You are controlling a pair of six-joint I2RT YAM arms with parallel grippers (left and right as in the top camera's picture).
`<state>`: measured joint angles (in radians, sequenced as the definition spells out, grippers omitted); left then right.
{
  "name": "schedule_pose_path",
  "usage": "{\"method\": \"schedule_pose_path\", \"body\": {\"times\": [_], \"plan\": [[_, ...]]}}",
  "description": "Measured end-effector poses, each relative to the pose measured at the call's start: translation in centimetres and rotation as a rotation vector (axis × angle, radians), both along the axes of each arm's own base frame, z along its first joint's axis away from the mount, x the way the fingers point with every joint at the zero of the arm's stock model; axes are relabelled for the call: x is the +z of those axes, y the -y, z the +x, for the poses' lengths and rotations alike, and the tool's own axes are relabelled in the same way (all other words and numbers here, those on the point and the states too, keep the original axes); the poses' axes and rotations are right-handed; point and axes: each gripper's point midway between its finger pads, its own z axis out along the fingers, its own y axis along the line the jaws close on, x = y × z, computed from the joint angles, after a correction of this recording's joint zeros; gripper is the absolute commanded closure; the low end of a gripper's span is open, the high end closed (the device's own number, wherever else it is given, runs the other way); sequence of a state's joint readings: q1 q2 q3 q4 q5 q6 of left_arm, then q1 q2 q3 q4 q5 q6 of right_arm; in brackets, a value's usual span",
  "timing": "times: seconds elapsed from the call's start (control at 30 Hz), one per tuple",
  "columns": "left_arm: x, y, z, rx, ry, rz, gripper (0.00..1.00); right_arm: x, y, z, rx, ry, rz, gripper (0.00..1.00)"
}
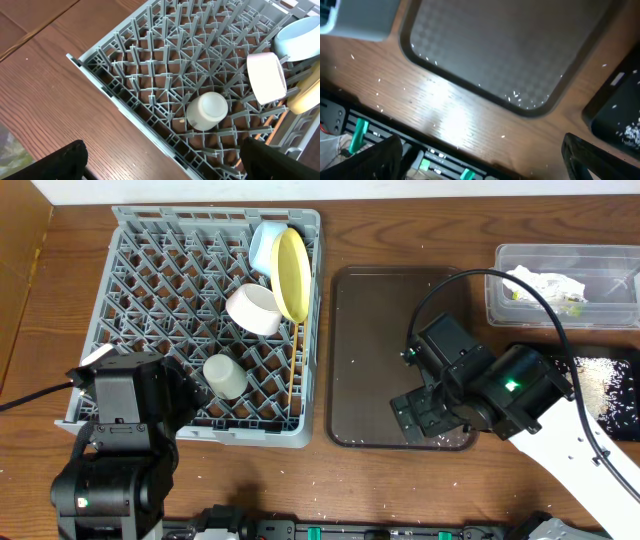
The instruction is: Sort waste into correct bins and load items into the dishwasher
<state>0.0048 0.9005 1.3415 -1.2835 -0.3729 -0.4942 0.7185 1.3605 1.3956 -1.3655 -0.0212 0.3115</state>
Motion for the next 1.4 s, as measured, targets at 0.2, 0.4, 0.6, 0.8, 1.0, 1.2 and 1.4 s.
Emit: {"method": "schedule_pose_path", "body": {"times": [0.2,0.4,0.6,0.8,1.0,1.2,1.4], "plan": [[0.0,0.0,0.0,0.000,0.000,0.000,0.02,-0.3,0.9,-1.0,-0.004,-0.043,-0.036,0.01],[0.0,0.0,0.0,0.000,0.000,0.000,0.02,-0.4,1.4,-1.1,-0.013,-0.046,-0.060,0.01],[0.0,0.0,0.0,0.000,-0.001,0.000,0.02,-2.1,-0.2,1.1,-0.005,0.051,0.006,0.01],[0.0,0.0,0.0,0.000,-0.001,-0.001,0.02,-5.1,-0.5,2.0,0.007,0.232,0.145,0.01],[0.0,0.0,0.0,0.000,0.000,0.000,0.02,-7.0,2.2,2.2,-0.079,0.347,0.255,0.01],[0.0,0.0,0.0,0.000,0.000,0.000,0.02,-7.5,5.3,2.8,-0.171,0.463,0.322,0.01],[0.0,0.0,0.0,0.000,0.000,0.000,0.02,-6.3,8.1,3.4,-0.217,0.638,0.357,0.01]]}}
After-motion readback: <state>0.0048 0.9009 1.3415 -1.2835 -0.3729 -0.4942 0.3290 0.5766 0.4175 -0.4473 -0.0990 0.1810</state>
